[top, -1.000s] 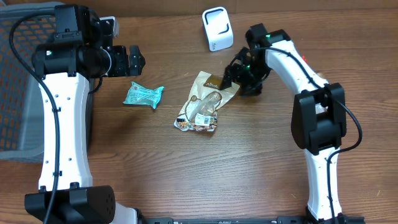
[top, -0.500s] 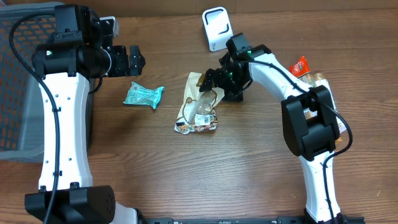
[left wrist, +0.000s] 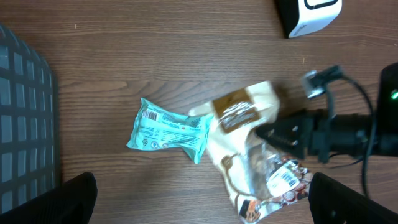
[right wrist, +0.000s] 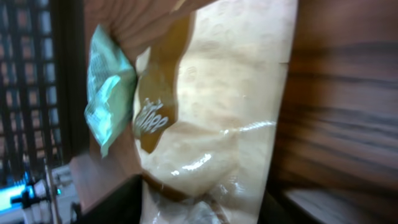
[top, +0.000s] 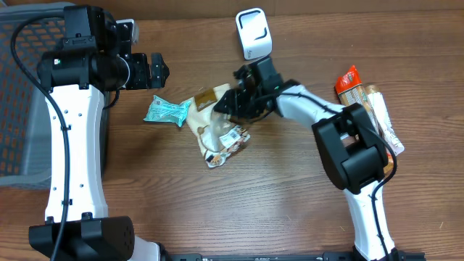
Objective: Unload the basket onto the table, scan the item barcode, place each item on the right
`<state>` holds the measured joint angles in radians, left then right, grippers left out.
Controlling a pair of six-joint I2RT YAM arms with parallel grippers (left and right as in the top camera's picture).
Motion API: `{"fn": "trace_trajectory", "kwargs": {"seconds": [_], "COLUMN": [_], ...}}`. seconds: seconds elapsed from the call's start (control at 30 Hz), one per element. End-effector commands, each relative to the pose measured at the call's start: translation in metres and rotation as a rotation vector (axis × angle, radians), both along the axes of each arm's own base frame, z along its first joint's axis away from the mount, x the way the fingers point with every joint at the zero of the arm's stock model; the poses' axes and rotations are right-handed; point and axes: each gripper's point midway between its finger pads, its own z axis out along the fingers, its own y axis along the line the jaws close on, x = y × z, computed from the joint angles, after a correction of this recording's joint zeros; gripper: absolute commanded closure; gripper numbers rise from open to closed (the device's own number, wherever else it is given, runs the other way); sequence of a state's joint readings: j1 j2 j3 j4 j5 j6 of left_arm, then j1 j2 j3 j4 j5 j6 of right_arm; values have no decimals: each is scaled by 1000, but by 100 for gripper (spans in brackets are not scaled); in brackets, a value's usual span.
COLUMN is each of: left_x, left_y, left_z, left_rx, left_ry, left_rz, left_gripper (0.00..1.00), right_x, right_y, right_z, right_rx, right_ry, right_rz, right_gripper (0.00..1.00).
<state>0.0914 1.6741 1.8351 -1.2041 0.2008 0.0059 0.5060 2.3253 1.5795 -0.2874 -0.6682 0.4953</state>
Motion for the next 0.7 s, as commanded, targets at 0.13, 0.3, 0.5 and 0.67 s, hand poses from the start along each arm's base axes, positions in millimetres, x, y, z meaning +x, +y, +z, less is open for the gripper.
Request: {"fn": "trace_trajectory", "kwargs": {"seconds": [0.13,0.3,0.5,0.67], "left_x": [2,2,2,2], "left_y": [-3,-3,-3,-3], "left_z": [6,6,6,6], "left_rx": [0,0,0,0], "left_ry": [-19,-19,-19,-19], "left_rz": [-2,-2,-2,-2], "left_gripper": [0,0,0,0], "right_x": [-31,-20,0,9], "right_y": [-5,-9,-33,-60], "right_z": [-60,-43,-21,-8], "right_rx": [-136,-51,-26,-137], "right_ry": [94,110,120,107], "right_rz": [-31,-16,-40,-85], "right_gripper": [81,88,96,96]}}
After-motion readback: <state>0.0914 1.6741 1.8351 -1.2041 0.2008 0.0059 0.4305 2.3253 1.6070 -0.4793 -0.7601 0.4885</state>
